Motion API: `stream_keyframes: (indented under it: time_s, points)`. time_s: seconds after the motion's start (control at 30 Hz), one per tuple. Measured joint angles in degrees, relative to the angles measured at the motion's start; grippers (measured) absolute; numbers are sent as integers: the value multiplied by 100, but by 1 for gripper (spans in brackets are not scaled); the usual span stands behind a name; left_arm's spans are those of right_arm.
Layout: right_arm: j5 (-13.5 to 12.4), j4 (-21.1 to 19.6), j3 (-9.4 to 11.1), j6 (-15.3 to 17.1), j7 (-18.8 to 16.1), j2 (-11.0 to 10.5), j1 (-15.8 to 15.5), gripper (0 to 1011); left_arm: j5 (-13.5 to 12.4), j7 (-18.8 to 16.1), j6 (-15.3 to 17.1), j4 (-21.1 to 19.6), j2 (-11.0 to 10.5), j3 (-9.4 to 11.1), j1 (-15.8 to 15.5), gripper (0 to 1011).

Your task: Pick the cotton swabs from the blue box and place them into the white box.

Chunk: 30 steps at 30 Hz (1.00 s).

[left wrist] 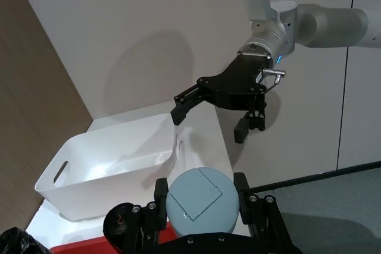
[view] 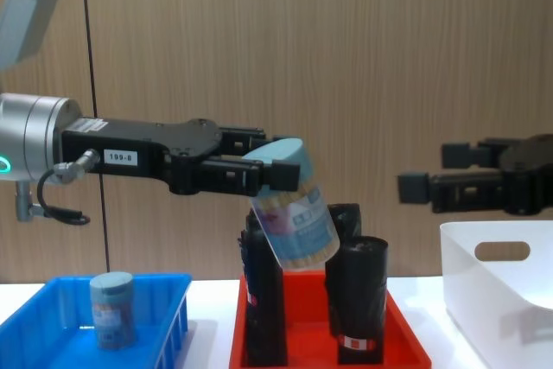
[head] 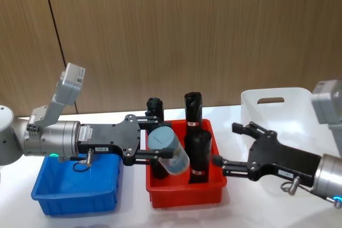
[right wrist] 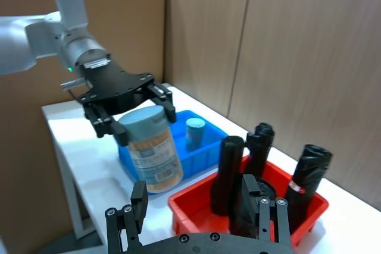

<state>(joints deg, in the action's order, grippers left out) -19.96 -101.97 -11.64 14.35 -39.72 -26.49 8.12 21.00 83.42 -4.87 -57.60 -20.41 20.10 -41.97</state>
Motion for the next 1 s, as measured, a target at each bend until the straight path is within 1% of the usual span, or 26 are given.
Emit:
stream_keyframes:
  time_s: [0.2,0.4,0.67,1.0]
  points:
    - [120,130,-140,166,-247,113,181,1002,0,1,0,0,0,0,0,670]
    - [258,269,-280,280,-398,237,328,1001,0,1,0,0,0,0,0,670]
    - [435,441,-454,367,-494,395,487,1002,0,0,0,0,0,0,0,670]
    - [682,649,-646,415,-500,589,669,1002,0,-1,1,0,0,0,0,670]
